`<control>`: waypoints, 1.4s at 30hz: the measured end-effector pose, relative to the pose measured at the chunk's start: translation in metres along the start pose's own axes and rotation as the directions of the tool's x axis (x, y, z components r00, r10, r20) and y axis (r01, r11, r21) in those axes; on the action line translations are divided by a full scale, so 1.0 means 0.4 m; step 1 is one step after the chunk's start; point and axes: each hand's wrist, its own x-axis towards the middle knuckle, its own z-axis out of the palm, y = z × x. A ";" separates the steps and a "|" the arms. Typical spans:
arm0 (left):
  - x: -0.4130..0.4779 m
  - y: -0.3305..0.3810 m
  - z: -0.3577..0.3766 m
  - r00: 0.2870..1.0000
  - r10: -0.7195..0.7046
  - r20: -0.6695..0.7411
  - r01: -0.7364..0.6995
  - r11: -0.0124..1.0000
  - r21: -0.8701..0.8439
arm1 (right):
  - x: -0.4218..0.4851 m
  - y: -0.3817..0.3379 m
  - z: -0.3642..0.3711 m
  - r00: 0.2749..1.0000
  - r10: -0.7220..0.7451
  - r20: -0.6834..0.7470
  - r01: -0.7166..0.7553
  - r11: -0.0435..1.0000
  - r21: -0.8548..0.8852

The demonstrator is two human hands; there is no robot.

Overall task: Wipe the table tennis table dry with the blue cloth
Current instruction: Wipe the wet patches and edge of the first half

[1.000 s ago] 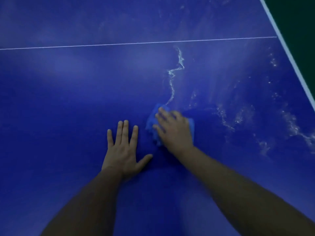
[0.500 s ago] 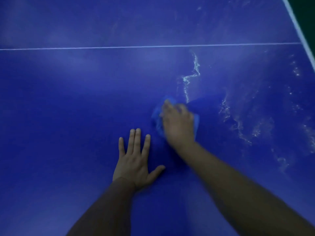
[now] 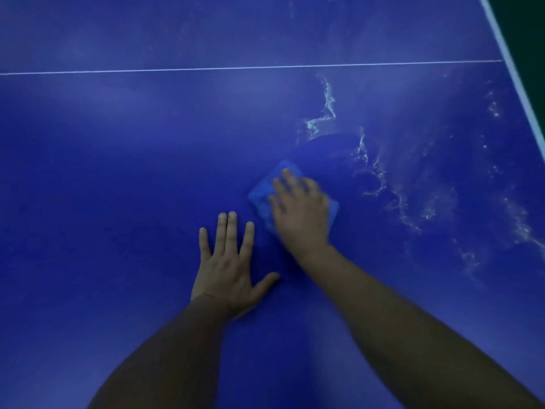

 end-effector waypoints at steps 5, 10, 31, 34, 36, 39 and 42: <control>-0.003 0.000 0.000 1.000 -0.009 0.013 0.008 1.000 0.011 | 0.045 0.388 -0.113 0.852 0.509 -0.121 -0.519 0.850 -0.086; -0.007 0.002 -0.007 0.999 -0.015 0.046 0.014 1.000 0.009 | -0.016 0.206 -0.135 0.864 0.491 -0.110 -0.490 0.871 0.033; -0.022 0.012 -0.005 0.999 -0.043 0.000 0.043 0.999 0.014 | -0.432 0.025 -0.133 0.956 0.262 0.128 -0.265 0.964 0.005; -0.048 0.054 0.007 0.993 -0.052 -0.107 0.052 0.999 0.003 | -0.442 0.126 -0.121 0.982 0.156 0.107 -0.157 0.988 0.002; -0.068 0.101 0.019 0.992 -0.062 -0.109 0.059 0.998 -0.031 | -0.424 0.279 -0.128 0.973 0.228 0.032 -0.223 0.969 -0.102; -0.099 0.185 0.037 0.993 -0.008 -0.121 0.000 0.998 -0.062 | -0.407 0.563 -0.201 0.863 0.502 -0.059 -0.505 0.852 -0.141; -0.119 0.276 0.048 0.989 0.036 -0.146 -0.050 0.994 -0.093 | -0.406 0.686 -0.287 0.701 0.712 -0.042 -0.712 0.702 0.015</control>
